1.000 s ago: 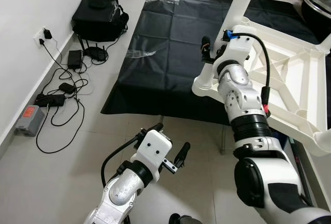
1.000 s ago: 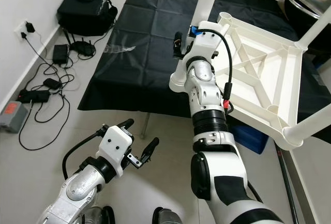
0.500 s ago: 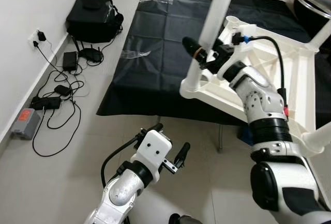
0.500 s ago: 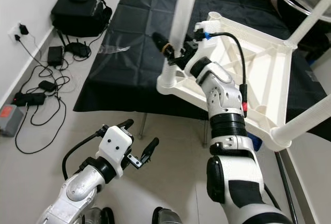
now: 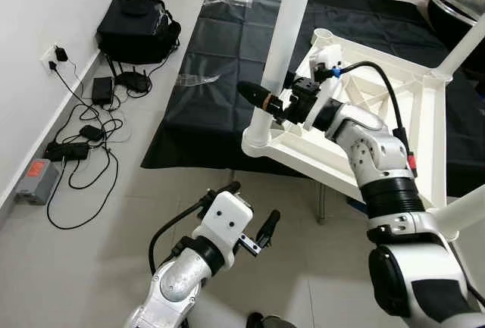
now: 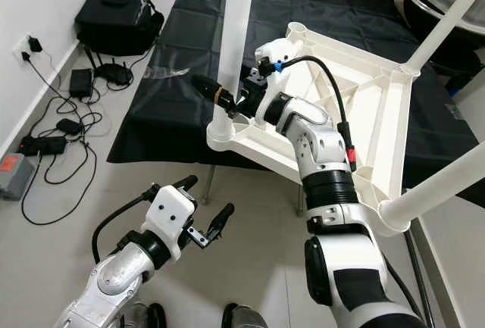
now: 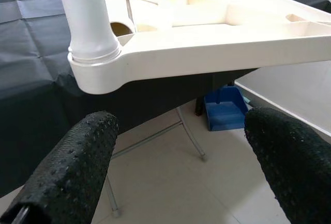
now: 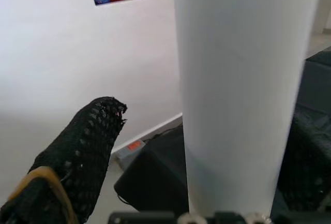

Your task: Building children table

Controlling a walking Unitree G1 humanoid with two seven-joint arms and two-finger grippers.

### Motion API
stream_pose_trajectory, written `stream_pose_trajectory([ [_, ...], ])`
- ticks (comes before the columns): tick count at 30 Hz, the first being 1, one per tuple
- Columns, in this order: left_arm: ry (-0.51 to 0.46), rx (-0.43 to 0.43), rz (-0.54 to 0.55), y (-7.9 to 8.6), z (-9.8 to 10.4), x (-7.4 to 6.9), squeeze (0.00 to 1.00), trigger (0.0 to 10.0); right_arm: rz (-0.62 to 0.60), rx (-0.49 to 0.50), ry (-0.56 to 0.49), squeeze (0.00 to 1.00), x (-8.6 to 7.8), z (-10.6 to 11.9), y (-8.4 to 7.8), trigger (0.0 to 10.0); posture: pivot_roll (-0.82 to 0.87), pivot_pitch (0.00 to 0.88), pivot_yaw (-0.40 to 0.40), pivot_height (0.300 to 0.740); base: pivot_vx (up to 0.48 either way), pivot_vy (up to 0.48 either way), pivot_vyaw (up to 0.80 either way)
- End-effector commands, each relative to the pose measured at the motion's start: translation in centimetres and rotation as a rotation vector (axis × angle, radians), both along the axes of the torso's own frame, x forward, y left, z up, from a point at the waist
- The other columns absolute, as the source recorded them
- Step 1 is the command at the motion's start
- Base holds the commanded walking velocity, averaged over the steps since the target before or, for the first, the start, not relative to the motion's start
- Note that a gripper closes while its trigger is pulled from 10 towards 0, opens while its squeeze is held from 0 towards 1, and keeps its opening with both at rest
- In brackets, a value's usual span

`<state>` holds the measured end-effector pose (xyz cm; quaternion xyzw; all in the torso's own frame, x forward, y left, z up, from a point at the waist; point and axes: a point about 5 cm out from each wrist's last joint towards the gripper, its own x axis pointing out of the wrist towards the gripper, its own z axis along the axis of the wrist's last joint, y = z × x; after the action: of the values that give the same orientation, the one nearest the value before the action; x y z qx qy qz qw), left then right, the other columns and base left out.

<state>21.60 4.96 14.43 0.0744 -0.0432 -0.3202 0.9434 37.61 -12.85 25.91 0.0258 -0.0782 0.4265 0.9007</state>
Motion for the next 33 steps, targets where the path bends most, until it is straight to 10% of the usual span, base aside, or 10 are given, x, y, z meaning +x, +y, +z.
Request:
stream_pose_trajectory([
  [1, 0.003, 0.006, -0.012, -0.2, -0.2, -0.2, 0.0, 10.0, -0.031, -0.026, -0.029, 0.0, 0.2, 0.3, 0.2, 5.5, 0.12, 0.141, -0.108, 0.74, 0.0, 0.0, 0.0],
  [3, 0.003, 0.006, -0.012, -0.2, -0.2, -0.2, 0.0, 10.0, -0.031, -0.026, -0.029, 0.0, 0.2, 0.3, 0.2, 5.5, 0.12, 0.141, -0.108, 0.74, 0.0, 0.0, 0.0],
  [4, 0.003, 0.006, -0.012, -0.2, -0.2, -0.2, 0.0, 10.0, -0.074, -0.052, -0.028, 0.0, 0.5, 0.3, 0.1, 0.0, 0.12, 0.141, -0.108, 0.74, 0.0, 0.0, 0.0],
  [15, 0.002, 0.004, -0.007, -0.2, -0.1, -0.2, 0.0, 10.0, -0.202, 0.026, -0.057, 0.0, 1.0, 1.3, -0.7, 0.0, 0.11, 0.147, -0.11, 0.74, 0.0, 0.0, 0.0],
  [22, 0.003, 0.005, -0.007, -0.2, -0.1, -0.1, 0.0, 10.0, -0.738, 0.054, -0.009, 0.0, 2.5, 0.8, -3.3, 0.0, 0.11, 0.15, -0.107, 0.74, 0.0, 0.0, 0.0],
  [23, 0.003, 0.006, -0.008, -0.2, -0.1, -0.1, 0.0, 10.0, -1.026, 0.099, 0.051, 0.0, 2.4, 0.0, -5.0, 0.0, 0.11, 0.151, -0.107, 0.74, 0.0, 0.0, 0.0],
  [33, 0.002, 0.009, -0.007, -0.2, -0.1, 0.0, 0.0, 10.0, -1.338, 0.221, 0.272, 0.0, 1.7, -2.3, -5.6, 0.0, 0.11, 0.15, -0.108, 0.74, 0.0, 0.0, 0.0],
])
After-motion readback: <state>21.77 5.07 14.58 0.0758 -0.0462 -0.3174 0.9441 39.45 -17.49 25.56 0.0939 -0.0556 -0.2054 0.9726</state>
